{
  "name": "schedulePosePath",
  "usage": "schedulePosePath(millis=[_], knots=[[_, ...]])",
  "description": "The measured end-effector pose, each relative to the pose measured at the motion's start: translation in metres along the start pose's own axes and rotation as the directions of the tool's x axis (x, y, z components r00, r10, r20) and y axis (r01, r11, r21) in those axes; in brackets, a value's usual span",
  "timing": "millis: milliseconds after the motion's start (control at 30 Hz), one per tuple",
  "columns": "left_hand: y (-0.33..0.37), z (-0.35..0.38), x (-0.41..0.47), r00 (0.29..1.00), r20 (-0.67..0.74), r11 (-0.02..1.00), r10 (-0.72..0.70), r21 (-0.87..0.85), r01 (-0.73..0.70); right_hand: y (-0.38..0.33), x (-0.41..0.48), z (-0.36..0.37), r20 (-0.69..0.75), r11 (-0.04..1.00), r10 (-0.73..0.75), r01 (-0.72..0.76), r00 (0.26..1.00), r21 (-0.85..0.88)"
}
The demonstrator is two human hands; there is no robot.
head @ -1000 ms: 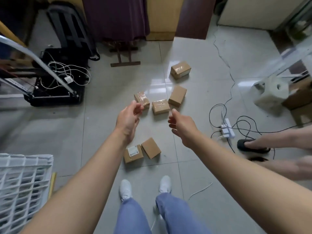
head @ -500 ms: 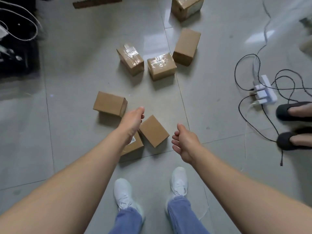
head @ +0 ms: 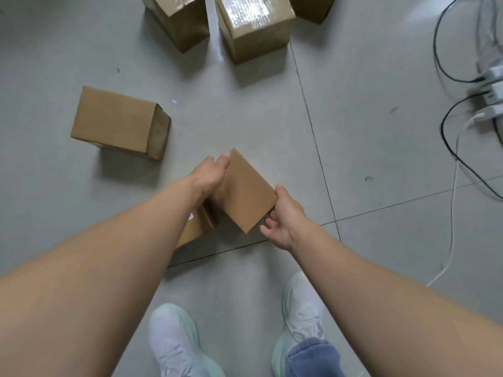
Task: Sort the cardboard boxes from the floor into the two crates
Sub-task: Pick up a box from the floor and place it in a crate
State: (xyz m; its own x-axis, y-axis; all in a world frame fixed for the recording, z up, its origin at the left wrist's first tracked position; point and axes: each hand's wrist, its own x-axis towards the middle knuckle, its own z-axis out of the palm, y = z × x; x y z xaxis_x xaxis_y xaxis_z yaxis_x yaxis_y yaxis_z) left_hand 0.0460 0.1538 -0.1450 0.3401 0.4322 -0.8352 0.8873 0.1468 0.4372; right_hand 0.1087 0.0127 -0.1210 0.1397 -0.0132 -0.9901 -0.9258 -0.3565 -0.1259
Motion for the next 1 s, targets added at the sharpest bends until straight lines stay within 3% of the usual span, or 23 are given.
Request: schedulePosePath(millis=[267,567,700,1000], knots=[[0.056,-0.036,-0.078,1.000,-0.011,0.940,-0.028,-0.341,0.022,-0.054,-0.102,-0.009,-0.023,0.988,-0.152,0.153,0.988,0.032],[0.173,-0.181,-0.280,0.991,-0.136,0.832,-0.003,-0.550,-0.073,-0.128,-0.359,0.029,0.104,0.908,-0.393,0.404,0.914,-0.113],[0.206,-0.239,-0.391,0.978,-0.210,0.737,0.007,-0.660,-0.147,-0.135,-0.477,0.035,0.197,0.844,-0.511,0.532,0.837,-0.073],[0.210,-0.341,-0.596,0.911,-0.395,0.601,0.117,-0.702,-0.382,-0.110,-0.682,0.071,0.352,0.692,-0.678,0.722,0.645,0.008]])
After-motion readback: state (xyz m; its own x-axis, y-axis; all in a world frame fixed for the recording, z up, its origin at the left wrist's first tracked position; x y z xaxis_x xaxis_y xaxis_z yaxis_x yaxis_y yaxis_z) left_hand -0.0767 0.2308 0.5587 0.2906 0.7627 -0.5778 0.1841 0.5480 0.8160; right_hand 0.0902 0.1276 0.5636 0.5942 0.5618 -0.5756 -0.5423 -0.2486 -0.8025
